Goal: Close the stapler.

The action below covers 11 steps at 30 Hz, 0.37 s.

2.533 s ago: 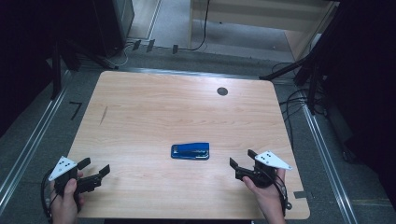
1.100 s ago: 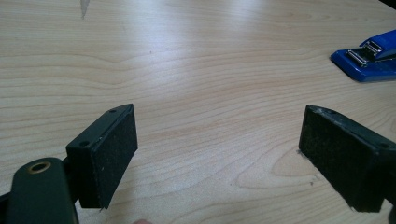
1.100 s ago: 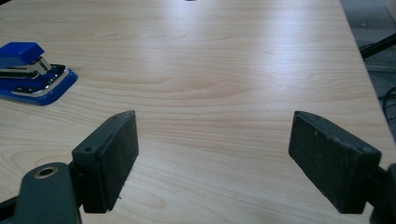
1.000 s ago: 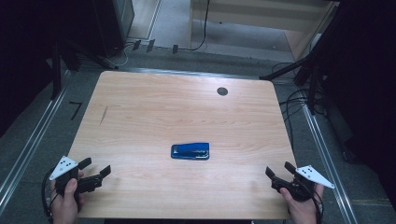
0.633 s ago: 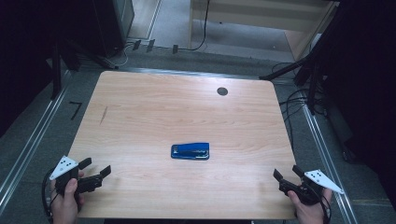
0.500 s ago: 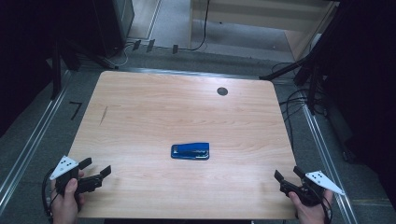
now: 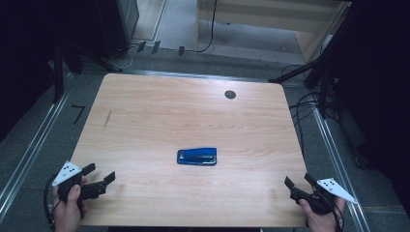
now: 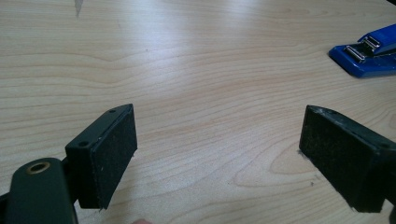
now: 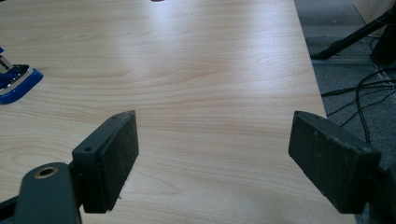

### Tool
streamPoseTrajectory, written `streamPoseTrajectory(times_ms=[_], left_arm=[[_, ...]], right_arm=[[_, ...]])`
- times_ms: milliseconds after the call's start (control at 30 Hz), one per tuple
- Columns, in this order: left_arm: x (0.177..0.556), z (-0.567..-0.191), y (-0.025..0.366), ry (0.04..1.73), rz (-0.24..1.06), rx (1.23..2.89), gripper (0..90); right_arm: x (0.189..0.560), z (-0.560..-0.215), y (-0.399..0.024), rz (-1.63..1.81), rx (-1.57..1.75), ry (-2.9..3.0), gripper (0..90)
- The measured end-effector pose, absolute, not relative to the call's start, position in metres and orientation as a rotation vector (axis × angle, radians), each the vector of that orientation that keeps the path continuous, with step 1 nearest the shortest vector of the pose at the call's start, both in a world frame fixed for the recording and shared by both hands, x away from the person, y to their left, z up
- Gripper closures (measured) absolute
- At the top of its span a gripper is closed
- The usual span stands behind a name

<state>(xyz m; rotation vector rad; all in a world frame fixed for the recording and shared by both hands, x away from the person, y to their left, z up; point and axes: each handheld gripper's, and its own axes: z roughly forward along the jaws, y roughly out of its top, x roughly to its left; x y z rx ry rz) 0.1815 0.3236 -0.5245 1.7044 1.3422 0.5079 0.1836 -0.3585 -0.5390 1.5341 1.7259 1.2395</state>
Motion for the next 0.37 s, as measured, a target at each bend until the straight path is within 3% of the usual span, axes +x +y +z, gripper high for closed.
streamPoseTrajectory(times_ms=[367], left_arm=[[0.1825, -0.5245, 0.3238, 1.345, 0.504, 1.708, 11.8]], right_arm=[[0.1842, -0.5444, -0.3585, 1.220, 1.552, 1.722, 17.9]])
